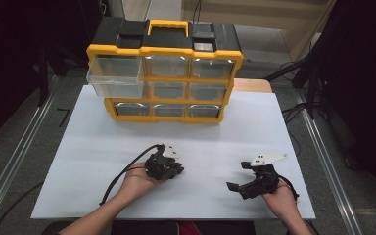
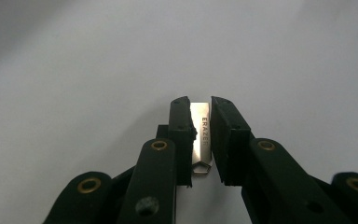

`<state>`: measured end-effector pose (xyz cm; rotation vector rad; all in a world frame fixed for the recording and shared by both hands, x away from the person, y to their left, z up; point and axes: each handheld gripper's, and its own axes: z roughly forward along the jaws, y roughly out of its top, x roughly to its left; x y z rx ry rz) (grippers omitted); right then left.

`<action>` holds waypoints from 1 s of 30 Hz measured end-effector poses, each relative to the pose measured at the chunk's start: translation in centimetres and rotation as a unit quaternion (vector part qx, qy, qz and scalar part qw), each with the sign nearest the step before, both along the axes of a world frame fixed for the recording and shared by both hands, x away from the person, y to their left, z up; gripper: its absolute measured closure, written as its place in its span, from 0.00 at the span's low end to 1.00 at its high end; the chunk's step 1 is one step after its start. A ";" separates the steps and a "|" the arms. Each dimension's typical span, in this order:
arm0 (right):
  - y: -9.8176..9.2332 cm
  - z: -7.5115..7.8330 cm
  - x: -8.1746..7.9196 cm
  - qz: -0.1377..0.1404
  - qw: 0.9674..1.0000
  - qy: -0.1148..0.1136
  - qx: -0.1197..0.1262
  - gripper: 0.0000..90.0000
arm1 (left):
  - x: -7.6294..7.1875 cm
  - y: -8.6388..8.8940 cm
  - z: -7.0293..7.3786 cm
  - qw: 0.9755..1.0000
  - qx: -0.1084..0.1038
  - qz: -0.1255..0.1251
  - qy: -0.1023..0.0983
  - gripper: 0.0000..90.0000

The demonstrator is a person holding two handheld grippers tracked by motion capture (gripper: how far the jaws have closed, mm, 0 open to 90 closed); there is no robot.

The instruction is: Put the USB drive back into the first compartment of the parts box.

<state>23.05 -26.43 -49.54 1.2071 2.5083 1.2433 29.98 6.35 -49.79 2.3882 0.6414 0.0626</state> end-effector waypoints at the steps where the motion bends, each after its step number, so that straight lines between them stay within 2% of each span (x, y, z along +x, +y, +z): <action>1: 0.0 0.0 0.0 0.001 1.000 0.000 0.000 0.00 | 0.2 0.1 0.0 1.000 -0.004 0.000 0.009 0.89; 4: 0.0 0.0 0.0 0.002 1.000 -0.001 0.000 0.00 | 0.7 0.6 0.2 0.999 -0.018 -0.002 0.030 0.89; 5: 0.0 0.0 0.0 0.002 1.000 -0.001 0.000 0.00 | 0.7 0.6 0.2 0.999 -0.018 -0.002 0.030 0.89; 12: 0.0 0.1 -0.1 0.004 1.000 0.000 0.011 0.00 | 1.1 1.8 2.1 0.998 -0.053 -0.004 0.033 0.89; 20: -0.3 0.2 -0.3 0.000 1.000 -0.002 0.022 0.00 | 1.4 3.0 3.4 0.997 -0.061 -0.008 0.048 0.89; 22: -0.4 0.3 -0.4 0.000 1.000 -0.002 0.023 0.00 | 1.4 3.4 3.9 0.997 -0.056 -0.016 0.043 0.89; 24: -0.4 0.3 -0.5 -0.001 1.000 -0.004 0.024 0.00 | 1.4 3.7 4.3 0.997 -0.063 -0.013 0.046 0.89; 30: -0.5 0.4 -0.6 -0.001 1.000 -0.004 0.023 0.00 | 1.6 4.9 5.5 0.997 -0.056 -0.023 0.045 0.89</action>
